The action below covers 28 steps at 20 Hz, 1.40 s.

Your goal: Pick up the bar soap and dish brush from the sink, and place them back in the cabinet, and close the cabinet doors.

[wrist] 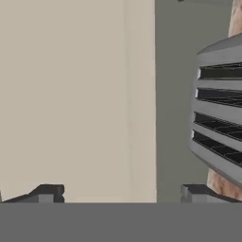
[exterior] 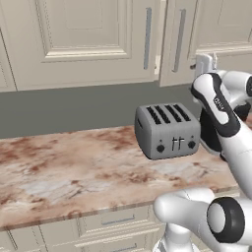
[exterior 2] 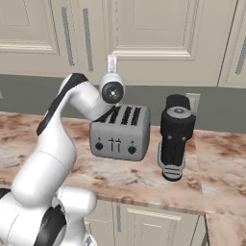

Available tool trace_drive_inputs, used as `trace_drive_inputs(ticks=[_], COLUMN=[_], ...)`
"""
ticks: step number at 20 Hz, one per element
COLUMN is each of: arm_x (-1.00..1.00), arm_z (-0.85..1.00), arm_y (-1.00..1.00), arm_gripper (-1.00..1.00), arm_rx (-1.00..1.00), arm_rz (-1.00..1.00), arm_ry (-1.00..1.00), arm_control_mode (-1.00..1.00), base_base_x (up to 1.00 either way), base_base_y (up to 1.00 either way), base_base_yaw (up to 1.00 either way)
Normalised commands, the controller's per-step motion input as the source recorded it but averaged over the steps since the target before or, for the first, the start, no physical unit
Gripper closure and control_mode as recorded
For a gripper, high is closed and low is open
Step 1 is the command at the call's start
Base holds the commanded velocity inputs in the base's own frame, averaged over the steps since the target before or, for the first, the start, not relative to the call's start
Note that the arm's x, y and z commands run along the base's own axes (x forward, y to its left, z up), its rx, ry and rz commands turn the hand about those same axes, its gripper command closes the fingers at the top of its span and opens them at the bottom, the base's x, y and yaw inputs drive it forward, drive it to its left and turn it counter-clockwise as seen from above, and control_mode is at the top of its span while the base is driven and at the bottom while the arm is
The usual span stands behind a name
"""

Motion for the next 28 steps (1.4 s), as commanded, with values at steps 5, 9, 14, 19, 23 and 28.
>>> trace_drive_inputs(ticks=[5,9,14,19,23,28], arm_x=[0.24,0.23,0.22,0.19,0.23,0.22], arm_z=[0.00,0.00,0.00,0.00,0.00,0.00], arm_y=[0.26,0.21,0.09,0.02,0.02,0.02], arm_gripper=[-1.00,-1.00,-1.00,-1.00,-1.00,-1.00], arm_rx=[-0.03,-0.02,0.00,0.00,0.00,0.00], arm_rz=[0.00,0.00,-0.01,-0.04,-0.04,-0.04], arm_ry=[0.11,0.09,0.03,0.00,0.00,0.00], arm_control_mode=[-1.00,-1.00,-1.00,-1.00,-1.00,-1.00], base_base_x=[0.00,0.00,0.00,0.00,0.00,0.00], base_base_y=[0.00,0.00,0.00,0.00,0.00,0.00], base_base_yaw=[0.00,0.00,0.00,0.00,0.00,0.00])
